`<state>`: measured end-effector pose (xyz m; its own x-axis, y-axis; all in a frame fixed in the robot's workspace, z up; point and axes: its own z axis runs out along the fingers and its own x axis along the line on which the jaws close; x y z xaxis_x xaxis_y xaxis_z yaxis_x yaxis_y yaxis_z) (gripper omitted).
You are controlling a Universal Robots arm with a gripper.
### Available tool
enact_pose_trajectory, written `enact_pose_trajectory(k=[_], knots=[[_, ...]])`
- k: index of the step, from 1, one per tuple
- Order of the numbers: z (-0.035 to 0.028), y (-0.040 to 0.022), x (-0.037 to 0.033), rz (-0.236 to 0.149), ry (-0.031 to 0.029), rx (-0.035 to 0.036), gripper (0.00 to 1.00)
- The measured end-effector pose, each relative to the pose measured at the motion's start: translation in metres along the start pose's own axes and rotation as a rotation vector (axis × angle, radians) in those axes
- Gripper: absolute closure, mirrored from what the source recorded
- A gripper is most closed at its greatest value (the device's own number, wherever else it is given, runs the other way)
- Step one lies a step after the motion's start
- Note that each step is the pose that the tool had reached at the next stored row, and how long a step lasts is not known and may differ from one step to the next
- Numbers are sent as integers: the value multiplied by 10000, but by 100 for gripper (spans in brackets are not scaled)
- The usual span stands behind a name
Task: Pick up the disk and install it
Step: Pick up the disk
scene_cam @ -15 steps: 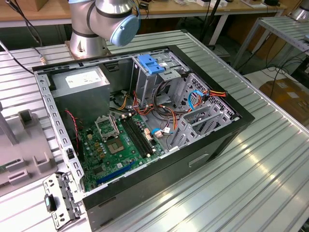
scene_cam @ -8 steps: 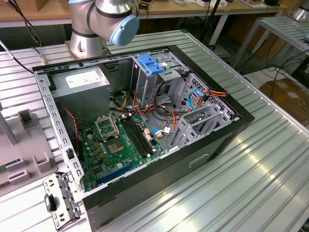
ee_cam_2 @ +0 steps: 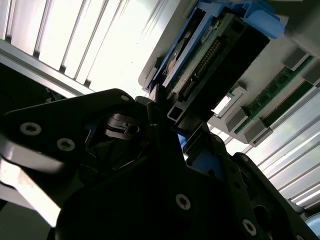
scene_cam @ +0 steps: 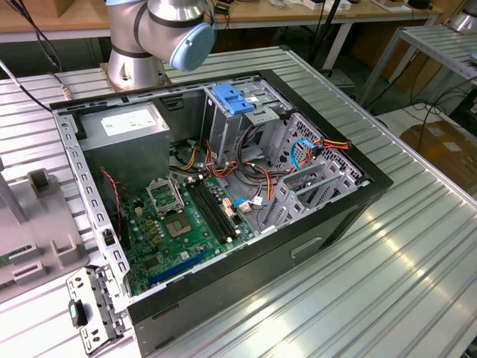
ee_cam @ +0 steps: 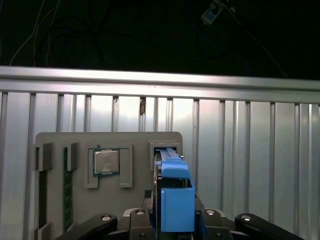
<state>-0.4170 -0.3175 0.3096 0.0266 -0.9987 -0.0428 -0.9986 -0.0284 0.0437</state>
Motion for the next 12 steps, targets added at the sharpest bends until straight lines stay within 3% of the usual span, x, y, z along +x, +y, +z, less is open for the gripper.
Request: enact_pose_trajectory(k=[12], knots=[[-86,4,-4,0,0,0,63]])
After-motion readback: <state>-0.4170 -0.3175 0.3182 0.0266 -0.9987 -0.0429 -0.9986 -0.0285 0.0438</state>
